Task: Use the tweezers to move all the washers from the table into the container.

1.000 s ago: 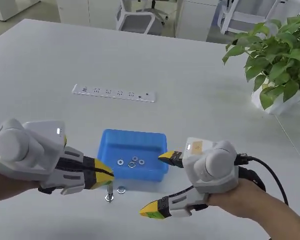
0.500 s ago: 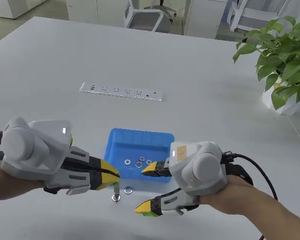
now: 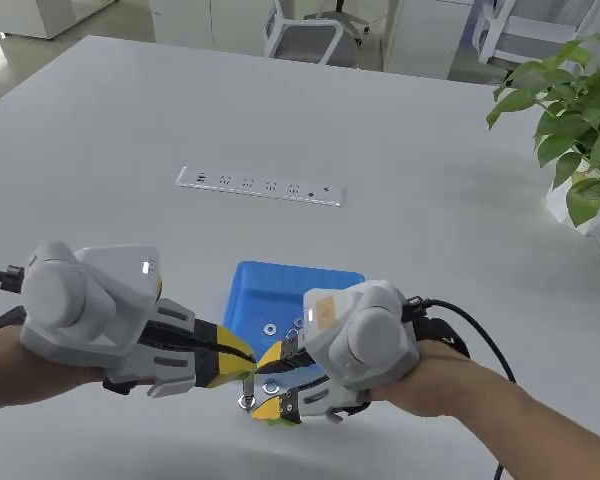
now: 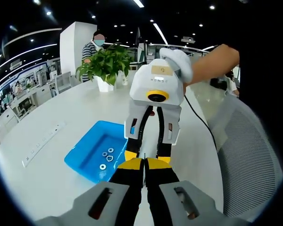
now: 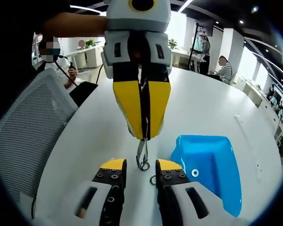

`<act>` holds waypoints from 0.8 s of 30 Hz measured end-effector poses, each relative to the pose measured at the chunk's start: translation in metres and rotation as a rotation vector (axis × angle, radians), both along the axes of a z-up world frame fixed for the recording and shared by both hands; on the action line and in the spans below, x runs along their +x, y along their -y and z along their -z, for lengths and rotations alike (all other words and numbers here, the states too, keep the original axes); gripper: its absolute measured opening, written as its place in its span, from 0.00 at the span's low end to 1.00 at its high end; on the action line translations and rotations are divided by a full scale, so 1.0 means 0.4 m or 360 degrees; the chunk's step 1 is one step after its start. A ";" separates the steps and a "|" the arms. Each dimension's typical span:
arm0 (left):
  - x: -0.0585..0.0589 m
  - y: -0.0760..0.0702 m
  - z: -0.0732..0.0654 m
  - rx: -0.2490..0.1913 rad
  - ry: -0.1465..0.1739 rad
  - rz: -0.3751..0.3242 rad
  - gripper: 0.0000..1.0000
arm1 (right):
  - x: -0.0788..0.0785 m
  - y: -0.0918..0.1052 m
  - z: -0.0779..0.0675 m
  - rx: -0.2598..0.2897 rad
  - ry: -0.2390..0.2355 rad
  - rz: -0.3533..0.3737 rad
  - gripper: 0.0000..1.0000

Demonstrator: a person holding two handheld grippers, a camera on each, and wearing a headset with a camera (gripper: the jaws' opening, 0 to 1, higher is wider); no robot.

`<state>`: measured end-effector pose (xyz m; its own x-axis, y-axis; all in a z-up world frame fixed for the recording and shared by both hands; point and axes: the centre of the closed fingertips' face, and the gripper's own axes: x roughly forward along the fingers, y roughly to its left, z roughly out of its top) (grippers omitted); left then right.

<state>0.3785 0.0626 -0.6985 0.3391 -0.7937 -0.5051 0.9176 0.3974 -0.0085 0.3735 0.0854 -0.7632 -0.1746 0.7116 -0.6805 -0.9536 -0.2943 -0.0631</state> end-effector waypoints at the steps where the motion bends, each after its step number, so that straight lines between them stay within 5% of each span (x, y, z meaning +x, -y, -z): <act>1: 0.000 -0.001 0.000 0.0000 -0.0001 0.0001 0.04 | 0.001 -0.005 0.001 0.0000 0.0009 -0.0014 0.23; 7: -0.001 0.000 -0.001 -0.0002 -0.0007 0.0006 0.04 | -0.007 -0.004 0.021 -0.0060 0.0062 -0.0115 0.16; 24: -0.002 -0.002 -0.001 0.0014 -0.0010 0.0016 0.04 | -0.007 -0.014 0.026 -0.0074 0.0084 -0.0136 0.09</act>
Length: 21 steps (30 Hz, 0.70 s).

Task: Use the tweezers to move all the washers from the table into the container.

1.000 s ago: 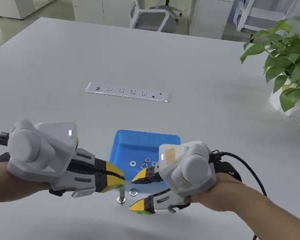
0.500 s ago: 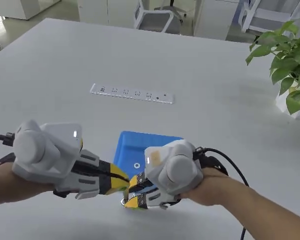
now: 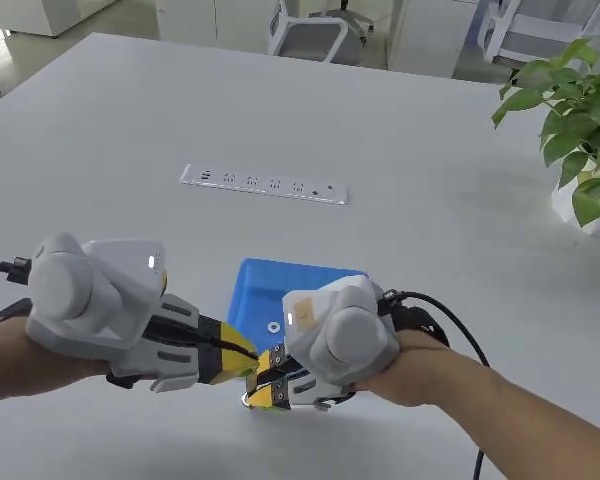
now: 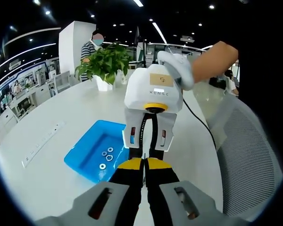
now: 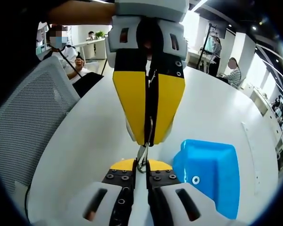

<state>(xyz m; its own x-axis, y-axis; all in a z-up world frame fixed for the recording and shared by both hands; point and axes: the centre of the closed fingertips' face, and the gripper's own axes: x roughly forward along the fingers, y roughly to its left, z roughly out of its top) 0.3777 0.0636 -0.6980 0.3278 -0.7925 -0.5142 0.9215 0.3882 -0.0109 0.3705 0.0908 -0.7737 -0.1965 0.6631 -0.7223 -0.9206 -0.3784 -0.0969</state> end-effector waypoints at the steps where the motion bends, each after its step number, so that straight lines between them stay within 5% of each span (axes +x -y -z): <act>1: -0.001 0.001 0.000 0.0003 0.0001 0.0004 0.04 | 0.000 0.001 0.000 -0.0003 0.0001 0.0003 0.08; 21: -0.006 0.006 -0.003 0.0086 0.0009 0.0032 0.05 | -0.002 0.004 -0.002 -0.0014 -0.0024 0.0038 0.07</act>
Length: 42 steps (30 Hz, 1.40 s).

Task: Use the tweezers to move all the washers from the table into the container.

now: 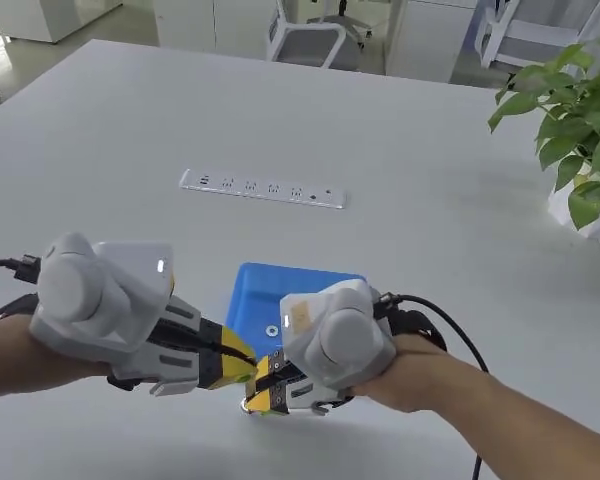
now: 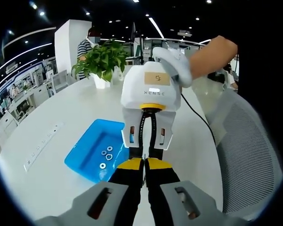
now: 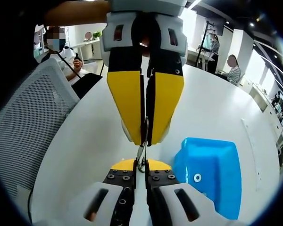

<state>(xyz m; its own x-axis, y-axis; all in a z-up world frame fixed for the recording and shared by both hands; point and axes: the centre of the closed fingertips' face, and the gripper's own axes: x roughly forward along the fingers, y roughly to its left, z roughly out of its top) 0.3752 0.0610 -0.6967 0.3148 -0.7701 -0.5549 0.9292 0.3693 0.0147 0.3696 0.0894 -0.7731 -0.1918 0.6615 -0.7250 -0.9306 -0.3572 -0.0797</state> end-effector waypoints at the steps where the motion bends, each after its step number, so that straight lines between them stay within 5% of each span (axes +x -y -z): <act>1: 0.000 0.000 -0.003 -0.0005 0.0000 -0.0008 0.06 | 0.001 -0.001 -0.001 0.0003 -0.0001 0.0005 0.07; 16: 0.003 -0.023 -0.080 -0.0159 0.0026 -0.0132 0.25 | -0.017 0.007 -0.031 -0.0008 -0.0011 -0.0020 0.07; 30: -0.031 -0.044 -0.083 -0.0185 0.0043 -0.0219 0.55 | -0.017 0.022 -0.103 0.0007 -0.0016 -0.0014 0.07; 42: -0.042 -0.053 -0.086 -0.0224 0.0052 -0.0322 0.74 | 0.026 0.030 -0.181 0.0063 -0.0010 0.0041 0.07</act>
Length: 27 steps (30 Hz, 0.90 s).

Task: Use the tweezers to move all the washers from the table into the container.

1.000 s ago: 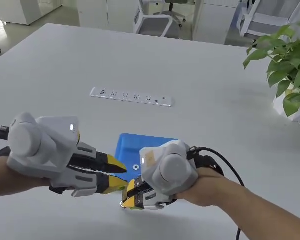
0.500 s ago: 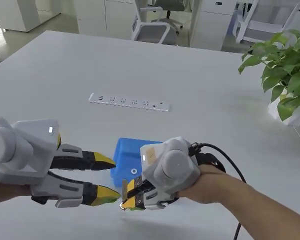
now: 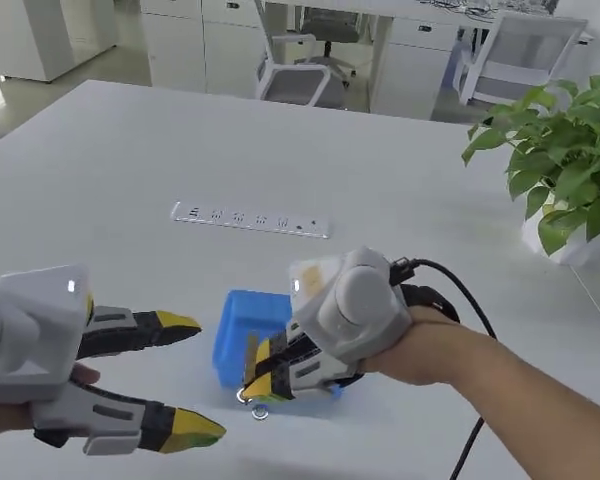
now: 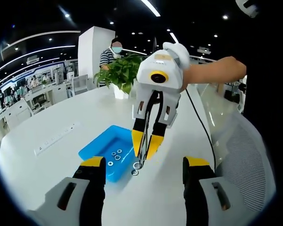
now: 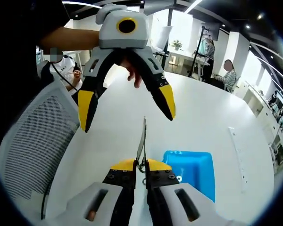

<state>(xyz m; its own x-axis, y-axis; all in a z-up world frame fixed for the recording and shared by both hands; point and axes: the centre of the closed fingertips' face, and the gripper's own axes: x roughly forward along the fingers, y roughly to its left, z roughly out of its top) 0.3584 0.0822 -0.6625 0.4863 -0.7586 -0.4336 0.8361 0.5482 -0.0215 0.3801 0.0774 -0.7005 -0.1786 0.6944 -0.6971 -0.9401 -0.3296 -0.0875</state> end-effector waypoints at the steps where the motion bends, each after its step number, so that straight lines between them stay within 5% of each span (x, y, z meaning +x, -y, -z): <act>1: -0.002 0.000 0.001 -0.0003 -0.0002 -0.0006 0.75 | 0.004 0.000 -0.005 0.0006 0.0004 0.0003 0.07; 14: -0.028 -0.006 0.018 -0.0015 -0.0047 -0.0050 0.87 | 0.076 0.010 -0.041 0.0043 0.0054 0.0063 0.08; 27: -0.024 -0.006 0.025 -0.0027 -0.0053 -0.0066 0.99 | 0.160 0.012 -0.021 0.0070 0.0092 0.0170 0.08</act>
<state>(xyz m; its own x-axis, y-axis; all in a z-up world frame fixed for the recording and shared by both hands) 0.3488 0.0847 -0.6724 0.5030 -0.7456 -0.4371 0.8112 0.5818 -0.0588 0.4442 0.0728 -0.6921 -0.0623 0.7373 -0.6727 -0.9625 -0.2227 -0.1549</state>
